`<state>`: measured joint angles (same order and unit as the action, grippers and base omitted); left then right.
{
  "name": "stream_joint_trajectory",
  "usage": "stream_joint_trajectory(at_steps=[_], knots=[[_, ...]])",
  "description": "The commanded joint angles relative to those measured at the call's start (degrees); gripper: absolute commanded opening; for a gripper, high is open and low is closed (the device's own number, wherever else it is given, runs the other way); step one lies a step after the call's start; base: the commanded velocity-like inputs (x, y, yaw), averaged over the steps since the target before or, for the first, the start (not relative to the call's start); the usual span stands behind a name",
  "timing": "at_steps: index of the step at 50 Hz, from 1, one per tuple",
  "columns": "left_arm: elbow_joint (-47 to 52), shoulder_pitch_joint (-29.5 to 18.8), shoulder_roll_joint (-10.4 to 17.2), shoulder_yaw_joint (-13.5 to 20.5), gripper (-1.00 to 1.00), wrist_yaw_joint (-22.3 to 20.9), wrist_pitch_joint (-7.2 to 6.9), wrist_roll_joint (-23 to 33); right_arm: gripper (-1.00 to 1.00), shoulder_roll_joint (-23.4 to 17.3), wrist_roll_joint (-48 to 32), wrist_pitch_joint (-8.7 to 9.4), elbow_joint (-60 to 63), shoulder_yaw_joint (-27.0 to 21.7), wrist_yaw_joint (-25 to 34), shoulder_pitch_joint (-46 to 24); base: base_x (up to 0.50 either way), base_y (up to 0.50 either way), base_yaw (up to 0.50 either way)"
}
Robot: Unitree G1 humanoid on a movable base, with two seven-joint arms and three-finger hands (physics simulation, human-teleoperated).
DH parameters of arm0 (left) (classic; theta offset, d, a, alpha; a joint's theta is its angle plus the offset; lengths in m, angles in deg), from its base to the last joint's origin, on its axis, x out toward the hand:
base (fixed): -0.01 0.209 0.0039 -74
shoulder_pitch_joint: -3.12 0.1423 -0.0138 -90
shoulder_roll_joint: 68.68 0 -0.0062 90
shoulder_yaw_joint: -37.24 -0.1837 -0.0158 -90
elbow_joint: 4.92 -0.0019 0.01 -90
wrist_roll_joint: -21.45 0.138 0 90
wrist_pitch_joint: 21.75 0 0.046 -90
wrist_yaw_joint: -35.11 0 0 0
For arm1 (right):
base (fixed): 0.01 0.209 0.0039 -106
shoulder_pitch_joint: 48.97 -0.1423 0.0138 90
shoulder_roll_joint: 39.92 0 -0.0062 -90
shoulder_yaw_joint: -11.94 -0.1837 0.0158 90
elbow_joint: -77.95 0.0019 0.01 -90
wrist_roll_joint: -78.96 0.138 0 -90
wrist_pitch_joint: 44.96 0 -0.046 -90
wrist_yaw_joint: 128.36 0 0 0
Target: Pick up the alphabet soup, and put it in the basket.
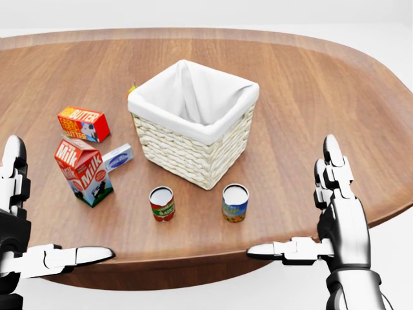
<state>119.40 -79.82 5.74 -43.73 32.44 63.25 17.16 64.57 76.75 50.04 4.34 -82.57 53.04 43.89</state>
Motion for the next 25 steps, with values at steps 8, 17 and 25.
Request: stream_joint_trajectory(at_steps=[8,17,25], knots=[[-0.4,0.17,0.02,-0.45,1.0,-0.09,0.0,0.19,1.0,0.03,-0.75,-0.51,-0.42,0.36,0.07,0.22,0.43,0.0,0.0],[-1.06,0.21,0.0,-0.77,1.0,-0.08,0.0,0.87,1.0,0.07,-0.71,-0.41,-0.5,0.35,0.19,0.29,0.4,0.0,0.0],[-0.86,0.16,0.06,-0.63,1.0,-0.19,0.0,0.74,1.0,0.14,-0.89,-0.34,-0.78,0.5,0.06,0.23,0.28,0.0,0.0]])
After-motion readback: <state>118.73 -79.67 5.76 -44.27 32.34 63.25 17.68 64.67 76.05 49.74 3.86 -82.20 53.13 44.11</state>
